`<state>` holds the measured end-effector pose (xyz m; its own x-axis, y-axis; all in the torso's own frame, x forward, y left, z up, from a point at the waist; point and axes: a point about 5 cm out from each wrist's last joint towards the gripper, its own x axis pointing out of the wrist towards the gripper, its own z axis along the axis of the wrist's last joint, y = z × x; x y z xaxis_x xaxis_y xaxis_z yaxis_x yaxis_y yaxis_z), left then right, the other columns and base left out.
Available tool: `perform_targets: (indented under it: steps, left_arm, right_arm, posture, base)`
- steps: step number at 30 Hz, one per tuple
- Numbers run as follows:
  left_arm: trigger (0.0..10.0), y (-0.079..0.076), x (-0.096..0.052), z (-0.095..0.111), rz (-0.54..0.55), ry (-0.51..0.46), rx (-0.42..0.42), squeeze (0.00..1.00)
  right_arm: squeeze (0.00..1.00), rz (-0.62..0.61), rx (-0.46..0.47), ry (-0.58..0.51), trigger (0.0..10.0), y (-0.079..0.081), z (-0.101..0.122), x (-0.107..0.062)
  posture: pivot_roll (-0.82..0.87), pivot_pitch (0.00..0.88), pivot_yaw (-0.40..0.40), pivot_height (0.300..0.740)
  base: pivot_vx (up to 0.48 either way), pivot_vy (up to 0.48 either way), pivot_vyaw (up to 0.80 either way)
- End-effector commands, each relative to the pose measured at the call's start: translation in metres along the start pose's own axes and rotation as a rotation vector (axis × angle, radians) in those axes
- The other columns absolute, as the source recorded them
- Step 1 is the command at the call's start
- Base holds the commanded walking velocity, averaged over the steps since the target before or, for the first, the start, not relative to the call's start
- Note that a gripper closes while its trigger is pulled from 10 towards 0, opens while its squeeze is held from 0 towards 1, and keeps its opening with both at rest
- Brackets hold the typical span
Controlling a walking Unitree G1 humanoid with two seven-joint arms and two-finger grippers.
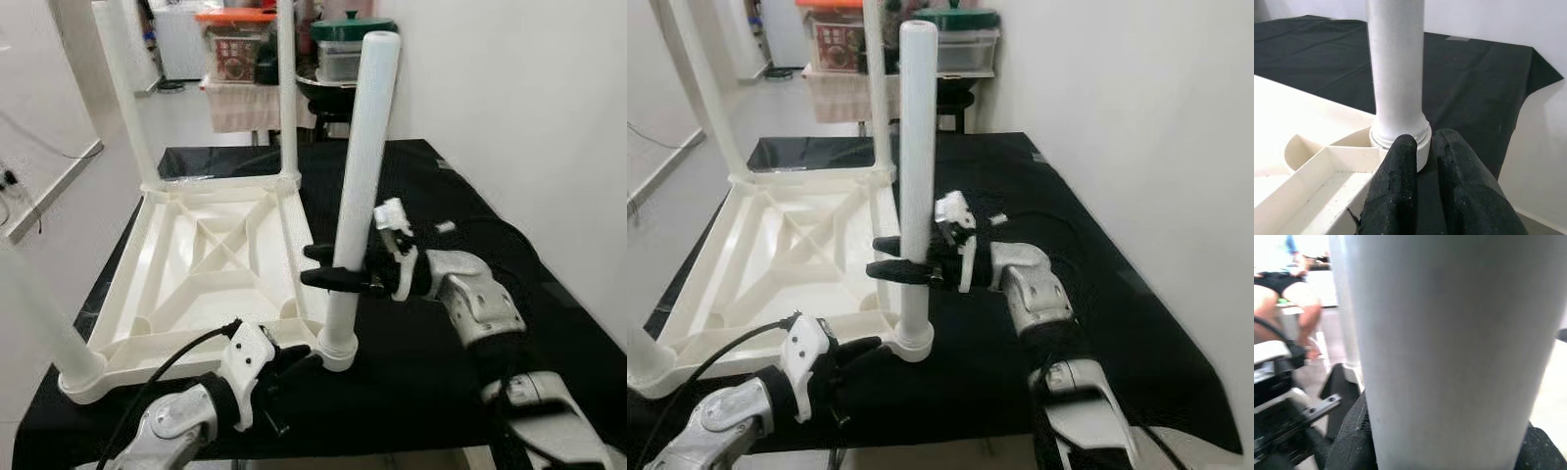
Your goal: Building children table
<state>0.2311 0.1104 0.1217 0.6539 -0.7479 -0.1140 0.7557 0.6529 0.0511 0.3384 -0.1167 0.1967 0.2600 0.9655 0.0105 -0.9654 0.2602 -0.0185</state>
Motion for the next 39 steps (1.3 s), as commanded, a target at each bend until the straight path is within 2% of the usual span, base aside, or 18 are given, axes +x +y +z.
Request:
perform_targets:
  steps: [1,2,3,5,7,9,15,16,17,18,19,25,26,27,29,30,33,39]
  left_arm:
    - [10.0,0.001,-0.003,-0.002,0.002,0.022,0.003,0.0]
    - [10.0,0.002,-0.004,-0.004,0.002,0.028,0.0,0.0]
    - [10.0,0.002,-0.004,-0.004,0.002,0.028,0.0,0.0]
    - [10.0,0.004,-0.005,-0.007,-0.002,0.037,-0.009,0.0]
    - [10.0,0.005,-0.005,-0.008,-0.004,0.039,-0.011,0.0]
    - [10.0,0.002,-0.002,-0.006,-0.008,0.023,-0.017,0.0]
    - [10.0,0.003,-0.003,-0.007,-0.001,0.033,-0.006,0.0]
    - [10.0,0.004,-0.002,-0.006,0.0,0.031,-0.004,0.0]
    - [10.0,0.004,-0.002,-0.006,0.0,0.031,-0.004,0.0]
    - [10.0,0.003,-0.001,-0.005,-0.004,0.027,-0.004,0.0]
    - [10.0,0.002,0.0,-0.005,-0.008,0.027,-0.003,0.0]
    - [10.0,0.002,0.001,-0.005,-0.008,0.024,-0.002,0.0]
    - [10.0,0.003,0.001,-0.004,-0.005,0.023,-0.001,0.0]
    - [10.0,0.004,0.002,-0.003,-0.001,0.02,0.002,0.0]
    - [10.0,0.004,0.002,-0.003,-0.001,0.02,0.002,0.0]
    - [10.0,0.004,0.002,-0.003,0.0,0.019,0.003,0.0]
    - [10.0,0.004,0.003,-0.002,-0.001,0.017,0.006,0.0]
    - [10.0,0.005,0.003,-0.001,0.003,0.015,0.012,0.0]
  right_arm:
    - [0.0,-0.102,0.068,0.057,0.0,0.007,-0.026,-0.001]
    - [0.0,-0.408,0.175,0.061,0.0,0.031,-0.062,0.013]
    - [0.0,-0.408,0.175,0.061,0.0,0.031,-0.062,0.013]
    - [0.0,-0.698,0.231,0.104,0.0,0.054,-0.082,0.02]
    - [0.0,-0.743,0.235,0.113,0.0,0.057,-0.084,0.021]
    - [0.0,-0.748,0.207,0.179,0.0,0.05,-0.09,0.022]
    - [0.0,-0.79,0.203,0.168,0.0,0.046,-0.086,0.02]
    - [0.0,-0.812,0.198,0.164,4.9,0.044,-0.085,0.018]
    - [0.0,-0.812,0.198,0.164,4.9,0.044,-0.085,0.018]
    - [0.78,-0.745,0.22,0.127,10.0,0.045,-0.079,0.022]
    - [1.0,-0.68,0.219,0.087,10.0,0.045,-0.07,0.026]
    - [1.0,-0.48,0.186,-0.046,10.0,0.046,-0.037,0.036]
    - [0.77,-0.357,0.148,-0.061,10.0,0.045,-0.028,0.035]
    - [0.0,-0.131,0.051,-0.028,10.0,0.041,-0.016,0.03]
    - [0.0,-0.131,0.051,-0.028,10.0,0.041,-0.016,0.03]
    - [0.0,-0.041,0.012,-0.001,10.0,0.04,-0.013,0.027]
    - [0.0,0.179,0.004,0.076,10.0,0.03,-0.008,0.019]
    - [0.0,0.188,0.048,0.089,10.0,0.008,-0.001,0.021]
  posture:
    - [0.09,0.0,-0.056,0.74]
    - [0.07,0.0,-0.034,0.74]
    - [0.07,0.0,-0.034,0.74]
    - [0.03,0.0,-0.015,0.74]
    - [0.03,0.0,-0.015,0.74]
    - [0.06,0.0,-0.043,0.74]
    - [0.06,0.0,-0.036,0.74]
    - [0.05,0.0,-0.034,0.74]
    - [0.05,0.0,-0.034,0.74]
    - [0.05,0.0,-0.032,0.74]
    - [0.05,0.0,-0.032,0.74]
    - [0.06,0.0,-0.034,0.74]
    - [0.06,0.0,-0.035,0.74]
    - [0.07,0.0,-0.038,0.74]
    - [0.07,0.0,-0.038,0.74]
    - [0.07,0.0,-0.039,0.74]
    - [0.08,0.0,-0.042,0.74]
    - [0.1,0.0,-0.047,0.74]
  base:
    - [0.0,0.0,0.0]
    - [0.0,0.0,0.0]
    - [0.0,0.0,0.0]
    - [0.0,0.0,0.0]
    - [0.0,0.0,0.0]
    - [0.0,0.0,0.0]
    - [0.0,0.0,0.0]
    - [0.0,0.0,0.0]
    - [0.0,0.0,0.0]
    - [0.0,0.0,0.0]
    - [0.0,0.0,0.0]
    - [0.0,0.0,0.0]
    - [0.0,0.0,0.0]
    - [0.0,0.0,0.0]
    - [0.0,0.0,0.0]
    - [0.0,0.0,0.0]
    - [0.0,0.0,0.0]
    - [0.0,0.0,0.0]
